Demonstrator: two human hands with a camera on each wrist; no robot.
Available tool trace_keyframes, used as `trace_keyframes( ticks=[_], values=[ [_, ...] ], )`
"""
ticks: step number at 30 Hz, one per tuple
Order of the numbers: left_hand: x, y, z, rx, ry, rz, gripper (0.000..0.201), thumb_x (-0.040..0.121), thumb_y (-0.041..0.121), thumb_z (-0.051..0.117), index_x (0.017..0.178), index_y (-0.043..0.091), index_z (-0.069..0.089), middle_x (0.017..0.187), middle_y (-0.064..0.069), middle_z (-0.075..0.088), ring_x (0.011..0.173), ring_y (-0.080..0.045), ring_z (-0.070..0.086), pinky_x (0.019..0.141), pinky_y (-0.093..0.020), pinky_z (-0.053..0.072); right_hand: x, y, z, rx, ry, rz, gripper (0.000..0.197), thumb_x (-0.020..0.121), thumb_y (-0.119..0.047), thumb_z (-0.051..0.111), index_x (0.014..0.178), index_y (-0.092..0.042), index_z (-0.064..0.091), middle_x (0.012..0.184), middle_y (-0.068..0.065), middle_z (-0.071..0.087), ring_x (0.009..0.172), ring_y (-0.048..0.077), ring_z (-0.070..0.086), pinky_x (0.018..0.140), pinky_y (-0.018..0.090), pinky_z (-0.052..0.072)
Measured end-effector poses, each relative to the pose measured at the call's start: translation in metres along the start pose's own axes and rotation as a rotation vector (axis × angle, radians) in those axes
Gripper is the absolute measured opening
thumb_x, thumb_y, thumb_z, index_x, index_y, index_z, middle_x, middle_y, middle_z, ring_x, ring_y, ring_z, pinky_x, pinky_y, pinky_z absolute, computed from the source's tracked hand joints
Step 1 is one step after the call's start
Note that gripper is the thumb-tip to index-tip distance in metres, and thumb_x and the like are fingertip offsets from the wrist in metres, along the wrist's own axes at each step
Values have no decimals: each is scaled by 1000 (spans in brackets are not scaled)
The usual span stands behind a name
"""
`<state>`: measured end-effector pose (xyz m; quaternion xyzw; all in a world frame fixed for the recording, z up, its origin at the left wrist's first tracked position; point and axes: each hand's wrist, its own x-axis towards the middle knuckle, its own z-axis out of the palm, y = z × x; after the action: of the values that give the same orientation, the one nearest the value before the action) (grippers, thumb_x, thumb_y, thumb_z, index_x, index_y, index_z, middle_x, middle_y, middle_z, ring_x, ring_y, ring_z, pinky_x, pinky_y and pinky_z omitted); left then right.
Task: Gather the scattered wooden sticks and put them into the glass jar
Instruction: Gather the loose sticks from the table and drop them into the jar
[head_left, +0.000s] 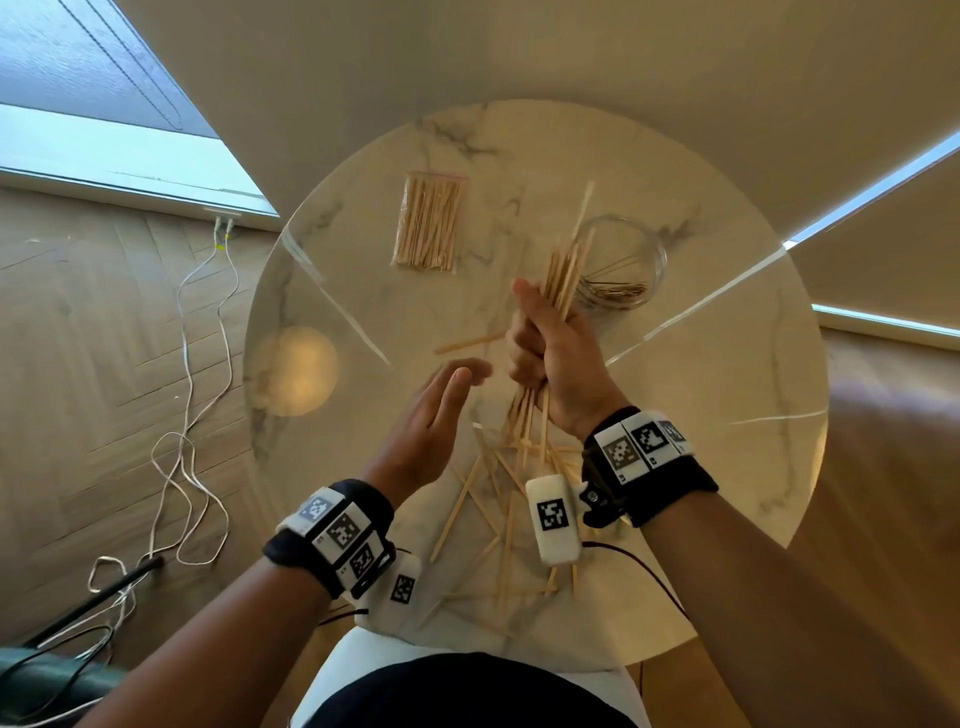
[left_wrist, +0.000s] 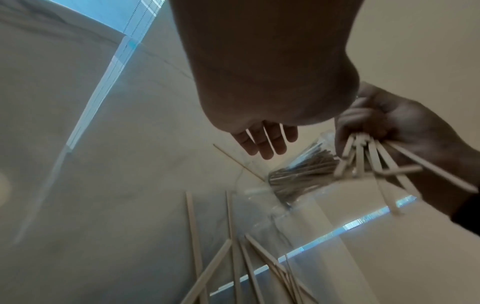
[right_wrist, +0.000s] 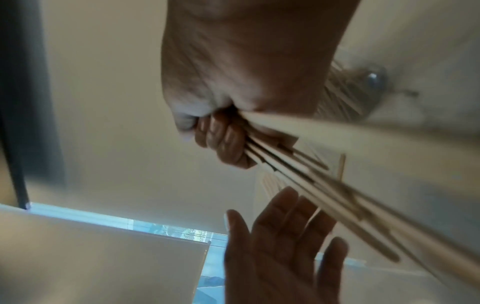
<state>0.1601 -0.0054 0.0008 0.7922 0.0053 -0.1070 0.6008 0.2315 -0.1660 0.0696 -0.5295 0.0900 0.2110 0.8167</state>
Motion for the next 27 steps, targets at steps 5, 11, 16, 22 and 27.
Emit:
trace_keyframes(
  ticks=[5, 11, 16, 22, 27],
  values=[
    [-10, 5, 16, -273, -14, -78, 86, 93, 84, 26, 129, 16, 65, 123, -2, 72, 116, -18, 67, 101, -35, 52, -6, 1, 13, 344, 242, -113, 46, 101, -11, 56, 61, -21, 34, 45, -8, 27, 33, 6, 20, 35, 20, 20],
    [-14, 15, 27, -365, -93, -143, 79, 90, 88, 24, 92, 23, 69, 71, 4, 62, 61, -12, 50, 59, -26, 41, -20, 4, 22, 343, 437, -230, 43, 100, -9, 57, 64, -18, 36, 44, -7, 28, 33, 7, 20, 36, 20, 18],
    [-20, 1, 15, -263, -123, -138, 59, 98, 73, 30, 86, 29, 67, 70, 5, 52, 67, -17, 46, 69, -40, 40, -27, -7, 19, 174, 452, -335, 37, 104, -17, 55, 70, -18, 41, 49, -5, 31, 36, 10, 20, 40, 25, 14],
    [-19, -1, -15, -279, -28, -105, 26, 109, 19, 40, 104, 18, 65, 78, 4, 55, 70, -8, 52, 70, -25, 45, -32, -5, -6, 102, 454, -287, 39, 105, -31, 54, 70, -19, 42, 57, 0, 34, 39, 12, 24, 40, 24, 18],
    [14, 38, -21, -517, -28, -148, 31, 111, 9, 42, 127, 17, 67, 129, 5, 72, 129, -10, 63, 109, -34, 51, -41, 30, -5, -233, 345, -23, 34, 103, -28, 58, 81, -2, 58, 50, 4, 39, 35, 14, 28, 39, 23, 24]
  ],
)
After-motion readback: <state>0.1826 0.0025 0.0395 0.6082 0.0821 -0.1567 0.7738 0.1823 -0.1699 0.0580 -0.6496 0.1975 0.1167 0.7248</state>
